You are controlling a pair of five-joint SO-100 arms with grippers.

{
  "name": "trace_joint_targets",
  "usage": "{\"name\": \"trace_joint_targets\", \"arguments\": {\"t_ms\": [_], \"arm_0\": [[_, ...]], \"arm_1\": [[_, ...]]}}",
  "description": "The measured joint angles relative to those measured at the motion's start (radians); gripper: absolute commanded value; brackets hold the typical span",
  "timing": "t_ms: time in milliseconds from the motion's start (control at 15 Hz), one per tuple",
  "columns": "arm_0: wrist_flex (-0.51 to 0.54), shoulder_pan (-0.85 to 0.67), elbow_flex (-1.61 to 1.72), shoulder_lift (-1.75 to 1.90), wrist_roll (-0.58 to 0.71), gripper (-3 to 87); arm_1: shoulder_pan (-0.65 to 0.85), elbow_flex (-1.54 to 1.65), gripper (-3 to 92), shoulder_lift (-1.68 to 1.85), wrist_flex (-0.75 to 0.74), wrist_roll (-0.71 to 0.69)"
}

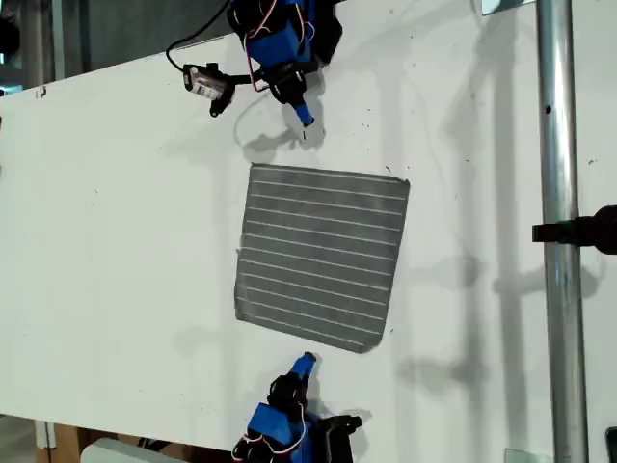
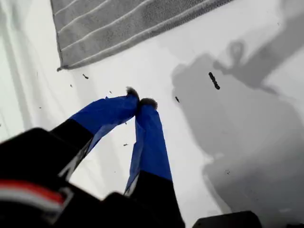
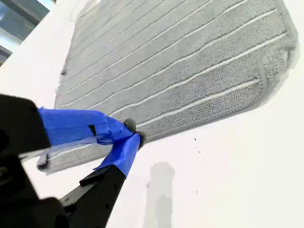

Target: Grasp corners of a towel and fold twice.

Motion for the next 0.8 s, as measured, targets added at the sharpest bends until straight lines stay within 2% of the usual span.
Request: {"name": "trace_joint_targets", "arguments": {"t_ms": [67, 200, 400, 600, 800], "arm_0": [[0.032, -0.005, -0.051, -0.026, -0.009, -2.9], [0.029, 0.021, -0.202, -0.236, -0.018, -2.9], [0.028, 0.132, -0.489, -0.626, -0.064, -2.9], [0.028, 0.313, -0.767, -0.979, -0.132, -2.9], [0.04, 0.416, -1.06, -1.29, -0.109, -2.9]], "arm_1": [[-0.012, -0.072, -0.3, -0.083, -0.014, -0.002], [-0.044, -0.298, -0.3, -0.38, -0.049, -0.026], [-0.133, -0.69, -0.3, -0.844, -0.052, -0.066], [-0.27, -1.147, -0.3, -1.339, 0.077, -0.074], [-0.377, -1.502, -0.1, -1.658, 0.163, -0.067]]}}
